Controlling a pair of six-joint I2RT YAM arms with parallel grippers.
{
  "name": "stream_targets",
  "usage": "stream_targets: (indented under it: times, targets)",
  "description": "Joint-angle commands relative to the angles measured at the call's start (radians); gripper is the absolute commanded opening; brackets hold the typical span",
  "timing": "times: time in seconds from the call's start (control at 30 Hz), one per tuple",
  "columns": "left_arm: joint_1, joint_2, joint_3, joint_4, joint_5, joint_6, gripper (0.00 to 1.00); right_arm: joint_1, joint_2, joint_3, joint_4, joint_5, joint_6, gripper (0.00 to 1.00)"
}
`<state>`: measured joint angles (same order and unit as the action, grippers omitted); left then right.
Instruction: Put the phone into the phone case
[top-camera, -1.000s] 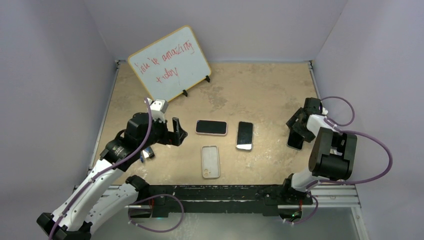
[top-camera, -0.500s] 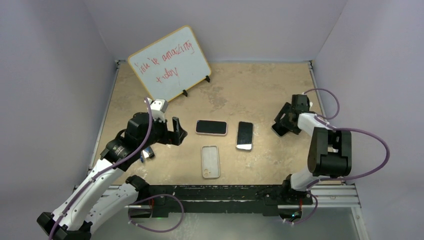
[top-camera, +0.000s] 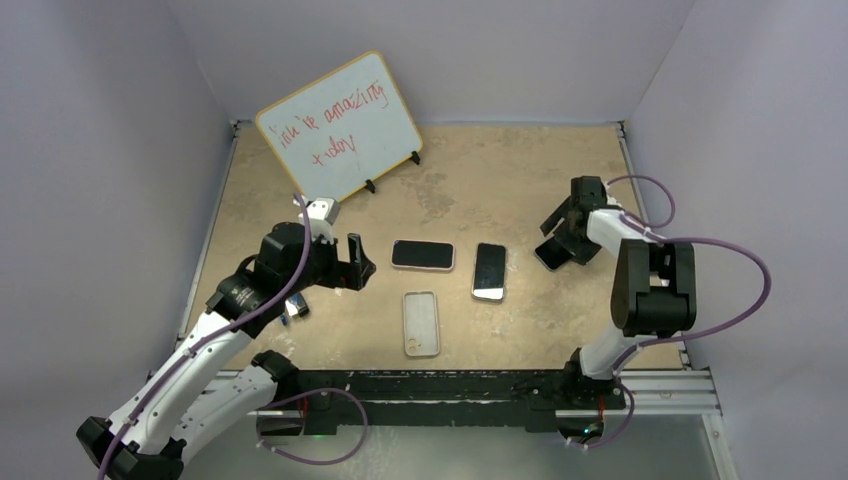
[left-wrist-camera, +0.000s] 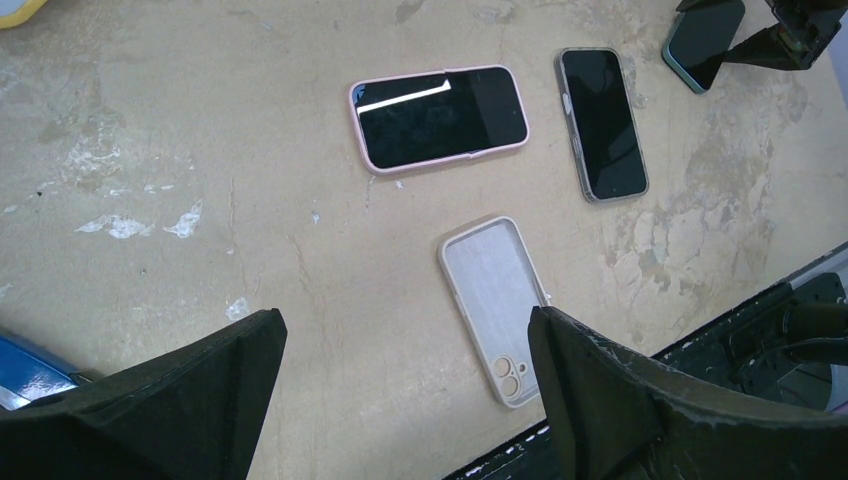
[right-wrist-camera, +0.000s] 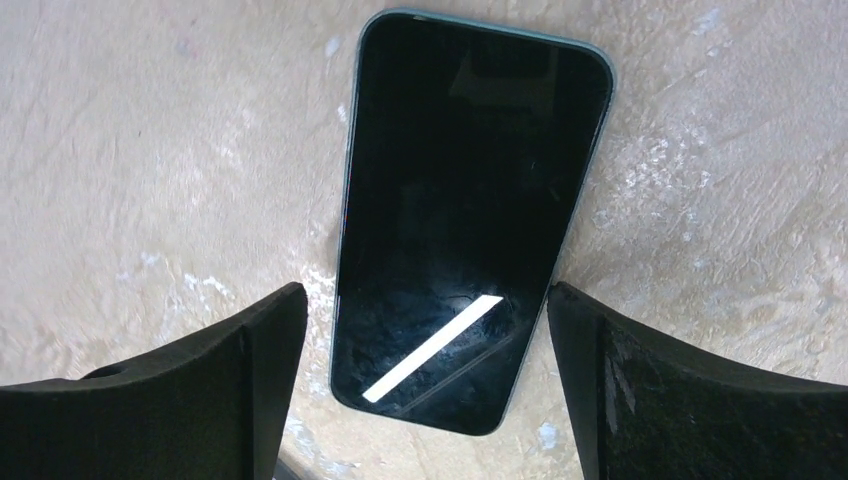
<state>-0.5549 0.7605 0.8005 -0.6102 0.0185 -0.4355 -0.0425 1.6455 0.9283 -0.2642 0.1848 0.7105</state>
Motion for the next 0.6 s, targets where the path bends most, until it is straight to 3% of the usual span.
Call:
stream_targets:
  times: [0.0,0.27,0.57]
  targets:
    - [0.001,-0.004,0.003,0.020,-0.001,-0.011,0.96,-0.002,0.109,0.076,-0.184,-0.016,0.185,0.89]
    - [0.002,-0.009,0.003,0.020,-0.005,-0.013,0.96,-0.002,0.295,0.279,-0.413,0.005,0.287,0.88]
    - [0.002,-0.006,0.001,0.020,-0.008,-0.011,0.96,-0.002,0.294,0.256,-0.382,0.067,0.302,0.78]
